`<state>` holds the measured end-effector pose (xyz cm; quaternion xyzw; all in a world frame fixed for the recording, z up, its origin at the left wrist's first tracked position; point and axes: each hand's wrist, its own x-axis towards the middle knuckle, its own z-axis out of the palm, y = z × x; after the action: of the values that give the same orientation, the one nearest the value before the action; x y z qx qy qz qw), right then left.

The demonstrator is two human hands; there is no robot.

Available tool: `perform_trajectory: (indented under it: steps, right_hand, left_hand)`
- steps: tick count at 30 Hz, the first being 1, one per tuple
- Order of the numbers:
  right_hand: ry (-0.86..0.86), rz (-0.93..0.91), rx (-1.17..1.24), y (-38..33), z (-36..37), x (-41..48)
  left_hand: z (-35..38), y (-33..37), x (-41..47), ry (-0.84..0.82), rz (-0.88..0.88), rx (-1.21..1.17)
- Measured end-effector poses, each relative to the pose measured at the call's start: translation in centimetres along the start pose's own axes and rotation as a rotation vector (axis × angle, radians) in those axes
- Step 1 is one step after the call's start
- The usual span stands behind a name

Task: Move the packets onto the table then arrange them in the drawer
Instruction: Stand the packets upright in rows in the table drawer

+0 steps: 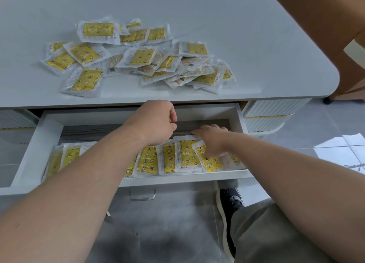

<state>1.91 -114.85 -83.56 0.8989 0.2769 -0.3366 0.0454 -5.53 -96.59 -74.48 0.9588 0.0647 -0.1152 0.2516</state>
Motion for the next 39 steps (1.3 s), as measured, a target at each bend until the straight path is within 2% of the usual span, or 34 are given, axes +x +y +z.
perform_trajectory:
  steps: [8, 18, 31, 39]
  right_hand:
    - [-0.023, 0.039, 0.058, -0.7, 0.0, 0.5]
    - [-0.02, 0.116, -0.001, -0.2, -0.1, 0.5]
    - [-0.042, 0.152, -0.184, 0.2, 0.1, -0.1]
    - [-0.079, 0.212, -0.206, 0.8, 1.0, -0.3]
  left_hand:
    - [0.2, -0.2, -0.8, -0.084, 0.02, 0.092]
    - [6.6, -3.8, 2.7, -0.362, 0.157, 0.339]
    - [9.3, -3.8, 3.9, -0.385, 0.099, 0.469]
    - [9.4, -3.2, 3.5, -0.394, 0.101, 0.503]
